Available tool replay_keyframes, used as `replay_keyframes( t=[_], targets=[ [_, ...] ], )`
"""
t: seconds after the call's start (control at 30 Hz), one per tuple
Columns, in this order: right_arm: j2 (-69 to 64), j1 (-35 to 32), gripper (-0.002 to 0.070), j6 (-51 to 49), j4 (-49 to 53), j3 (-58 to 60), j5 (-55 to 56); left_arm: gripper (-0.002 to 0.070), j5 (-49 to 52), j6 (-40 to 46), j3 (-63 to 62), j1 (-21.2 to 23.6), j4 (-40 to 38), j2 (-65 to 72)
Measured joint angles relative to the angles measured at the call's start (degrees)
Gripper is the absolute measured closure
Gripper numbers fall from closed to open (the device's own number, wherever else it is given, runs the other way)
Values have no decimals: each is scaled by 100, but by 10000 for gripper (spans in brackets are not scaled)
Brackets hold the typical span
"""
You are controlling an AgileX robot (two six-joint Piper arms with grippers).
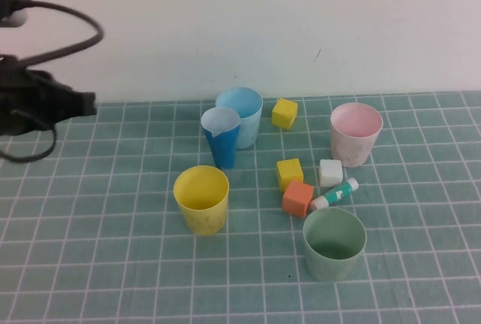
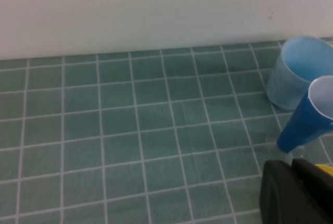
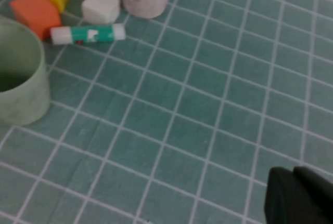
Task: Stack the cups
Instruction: Pick up the yellow cup
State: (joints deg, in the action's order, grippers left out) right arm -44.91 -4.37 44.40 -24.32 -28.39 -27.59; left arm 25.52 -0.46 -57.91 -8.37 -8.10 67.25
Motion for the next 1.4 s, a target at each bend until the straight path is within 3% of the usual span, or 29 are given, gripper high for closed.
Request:
replay_keyframes(
  t=[0.13, 0.27, 0.57, 0.93, 1.03, 1.3, 1.4],
  targets=[
    [-370, 0, 679, 1069, -887, 0, -262, 676, 520, 401, -984, -289, -221, 1213],
    [-503, 0, 679, 1514, -1197, 0, -364, 676, 809, 632, -1591, -626, -273, 1981],
    [-513, 0, 679, 1650, -1271, 0, -388, 676, 2355, 813, -2408, -1024, -692, 3167],
    [-513, 0, 679, 1770, -1306, 0, -388, 667, 2585, 991, -2435, -1056, -514, 3401],
    [-513, 0, 679, 1770, -1313, 0, -388, 611, 2585, 1045, -2435, -1056, -464, 3410],
    [-513, 0, 679, 1785, -1376, 0, -388, 317, 2469, 1341, -2448, -1056, -394, 3749],
    [-513, 0, 679, 1785, -1389, 0, -388, 277, 2407, 1374, -2448, -1056, -348, 4027]
  ],
)
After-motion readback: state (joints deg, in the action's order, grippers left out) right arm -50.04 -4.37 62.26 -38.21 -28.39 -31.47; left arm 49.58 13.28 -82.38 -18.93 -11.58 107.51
